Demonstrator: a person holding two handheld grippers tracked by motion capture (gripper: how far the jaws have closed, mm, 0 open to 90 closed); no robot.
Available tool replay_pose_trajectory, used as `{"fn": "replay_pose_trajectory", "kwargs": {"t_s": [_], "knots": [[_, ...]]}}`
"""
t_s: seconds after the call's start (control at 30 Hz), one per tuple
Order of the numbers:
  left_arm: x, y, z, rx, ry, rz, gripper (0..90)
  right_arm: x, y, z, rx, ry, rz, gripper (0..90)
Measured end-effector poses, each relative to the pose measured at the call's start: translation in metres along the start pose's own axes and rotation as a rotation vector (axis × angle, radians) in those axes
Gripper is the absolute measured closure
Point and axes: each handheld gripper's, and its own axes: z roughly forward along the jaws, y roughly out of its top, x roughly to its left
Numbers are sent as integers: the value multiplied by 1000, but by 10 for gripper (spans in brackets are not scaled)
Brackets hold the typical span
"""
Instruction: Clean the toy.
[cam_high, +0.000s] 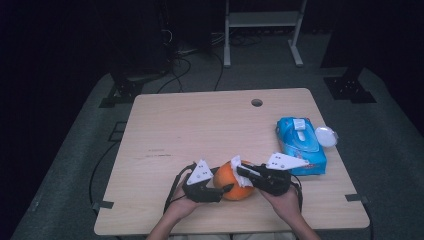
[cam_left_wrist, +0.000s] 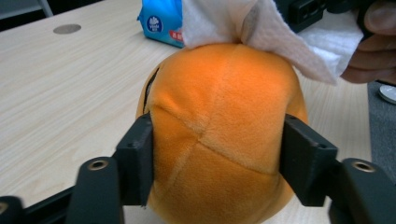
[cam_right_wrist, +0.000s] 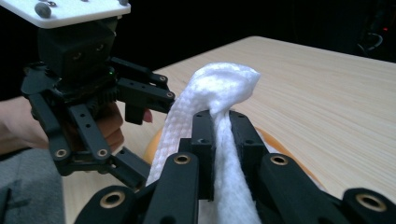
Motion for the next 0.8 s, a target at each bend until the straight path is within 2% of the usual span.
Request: {"fn": "replay_pose_trajectory", "kwargs": {"t_s": [0.07,0.13,0.2,0.27,0.3,0.33,0.37,0.4,0.43,0.53,0.6,0.67,0.73,0.77,0.8], "knots": [[0,3,-3,-8,-12,-9,389,-4,-1,-1,-7,0,10,809],[-1,5,-4,-7,-10,-3,390,-11,-3,-3,-3,-25,31,808],[-1,9,-6,11,-3,-1,391,-11,-3,-4,-12,-18,47,809],[-2,11,-6,31,-1,7,392,0,2,-3,-24,24,28,809],[-3,12,-6,26,-5,6,391,7,5,-1,-29,52,8,809],[-3,12,-6,26,-5,6,391,7,5,-1,-29,52,8,809],[-4,13,-8,31,-19,13,390,18,8,4,-2,47,-48,811],[-4,14,-10,29,-23,12,390,16,8,5,-1,44,-45,812],[-5,14,-12,30,-21,12,390,12,6,4,-5,39,-23,811],[-5,14,-11,33,-26,8,369,-2,1,1,0,-11,13,810],[-6,15,-9,40,-20,9,347,-6,-2,0,1,-23,40,810],[-5,15,-9,42,-12,12,344,0,1,-1,-14,-8,29,809],[-4,14,-9,35,-16,11,332,10,5,0,-16,21,-7,810],[-4,14,-8,29,-18,14,312,11,6,2,-3,12,-30,811],[-3,13,-8,18,-22,6,277,9,4,4,5,8,-27,811]]}}
